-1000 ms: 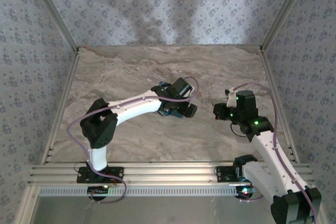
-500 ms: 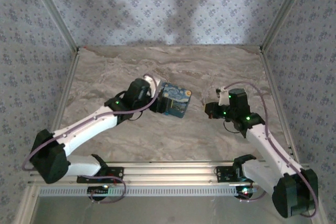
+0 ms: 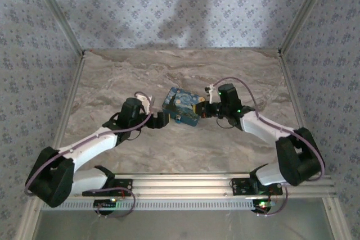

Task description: Unlock the padlock with the key

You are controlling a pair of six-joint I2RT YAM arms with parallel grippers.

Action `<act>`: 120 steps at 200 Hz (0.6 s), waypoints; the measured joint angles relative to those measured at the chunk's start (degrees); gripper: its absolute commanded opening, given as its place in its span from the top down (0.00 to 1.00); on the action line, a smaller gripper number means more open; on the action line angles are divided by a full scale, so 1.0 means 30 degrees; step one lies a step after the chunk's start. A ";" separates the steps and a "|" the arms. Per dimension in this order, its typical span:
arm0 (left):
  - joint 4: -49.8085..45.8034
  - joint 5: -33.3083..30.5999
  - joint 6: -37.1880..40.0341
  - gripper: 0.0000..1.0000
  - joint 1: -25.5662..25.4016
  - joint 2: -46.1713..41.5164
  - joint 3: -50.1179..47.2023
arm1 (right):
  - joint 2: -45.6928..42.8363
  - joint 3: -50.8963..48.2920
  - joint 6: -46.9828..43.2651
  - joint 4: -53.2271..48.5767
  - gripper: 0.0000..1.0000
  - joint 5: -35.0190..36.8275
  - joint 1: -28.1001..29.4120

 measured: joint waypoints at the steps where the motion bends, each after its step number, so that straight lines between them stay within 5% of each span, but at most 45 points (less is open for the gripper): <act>1: 0.0066 0.0051 -0.0007 0.07 0.0000 0.0044 -0.0007 | 0.0124 0.0044 0.0066 0.0102 1.00 -0.0029 0.0007; 46: 0.2674 0.2455 -0.0408 0.15 -0.0051 0.2448 -0.0328 | 0.3126 0.1086 0.1115 0.3067 1.00 -0.0721 0.0044; 120: 0.4313 0.2747 -0.0299 0.23 -0.1202 0.4619 -0.0328 | 0.5209 0.1690 0.1450 0.4597 1.00 -0.0852 0.0066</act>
